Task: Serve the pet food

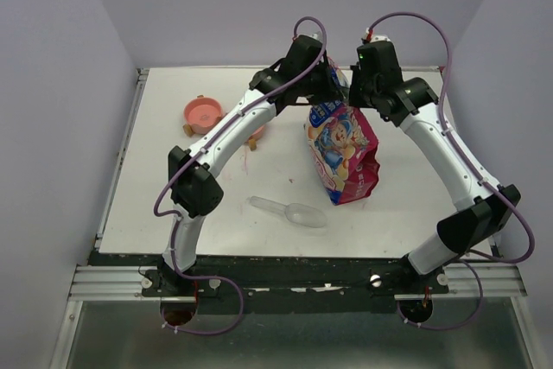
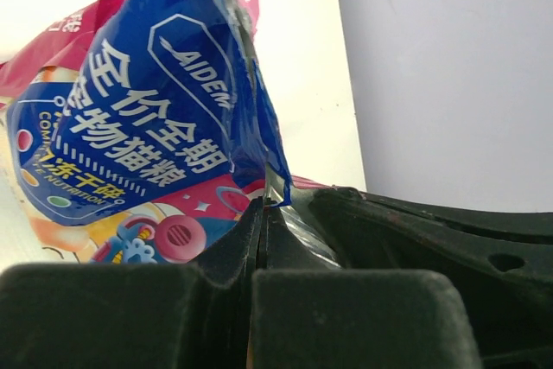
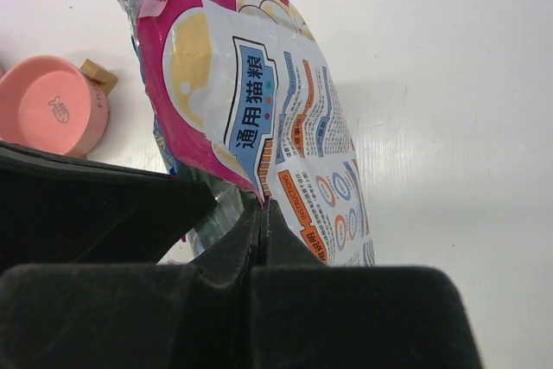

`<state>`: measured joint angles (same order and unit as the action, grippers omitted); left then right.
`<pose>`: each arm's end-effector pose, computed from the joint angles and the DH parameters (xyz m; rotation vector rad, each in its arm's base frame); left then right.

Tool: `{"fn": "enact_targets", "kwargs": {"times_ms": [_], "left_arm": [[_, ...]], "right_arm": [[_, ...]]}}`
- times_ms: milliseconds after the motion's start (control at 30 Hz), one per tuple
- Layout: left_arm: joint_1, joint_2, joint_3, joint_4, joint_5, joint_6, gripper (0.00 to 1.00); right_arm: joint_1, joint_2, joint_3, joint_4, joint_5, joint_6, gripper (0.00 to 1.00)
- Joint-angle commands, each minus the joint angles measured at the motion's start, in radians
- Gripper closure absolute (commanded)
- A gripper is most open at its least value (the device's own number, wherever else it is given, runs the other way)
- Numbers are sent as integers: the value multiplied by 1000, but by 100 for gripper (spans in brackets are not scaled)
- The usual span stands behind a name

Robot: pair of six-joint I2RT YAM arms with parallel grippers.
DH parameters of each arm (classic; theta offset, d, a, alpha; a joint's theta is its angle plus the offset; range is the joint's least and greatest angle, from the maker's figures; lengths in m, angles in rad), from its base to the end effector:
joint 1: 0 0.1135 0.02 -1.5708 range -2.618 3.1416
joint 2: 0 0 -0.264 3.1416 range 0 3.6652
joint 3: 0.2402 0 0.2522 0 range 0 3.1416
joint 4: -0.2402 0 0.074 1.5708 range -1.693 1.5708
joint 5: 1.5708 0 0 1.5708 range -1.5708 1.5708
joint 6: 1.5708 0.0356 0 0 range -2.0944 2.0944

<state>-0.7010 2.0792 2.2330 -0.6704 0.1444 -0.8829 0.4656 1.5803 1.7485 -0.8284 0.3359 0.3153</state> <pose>0.3607 -0.3112 0.3870 -0.1114 2.2784 -1.0599 0.3082 0.1417 0.4117 0.0168 2.1890 0.0645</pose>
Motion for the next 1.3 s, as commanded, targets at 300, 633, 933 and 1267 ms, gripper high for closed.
{"fn": "enact_targets", "kwargs": {"times_ms": [300, 633, 933, 1267], "left_arm": [[18, -37, -41, -68, 30, 107, 100], [17, 19, -10, -61, 72, 4, 78], [11, 51, 7, -66, 70, -22, 67], [15, 36, 56, -185, 46, 180, 100]], "right_arm": [[-10, -42, -18, 46, -170, -50, 100], [-7, -46, -9, 40, -222, -24, 100], [8, -46, 0, 43, -233, -13, 100], [18, -46, 16, -21, 30, -62, 100]]}}
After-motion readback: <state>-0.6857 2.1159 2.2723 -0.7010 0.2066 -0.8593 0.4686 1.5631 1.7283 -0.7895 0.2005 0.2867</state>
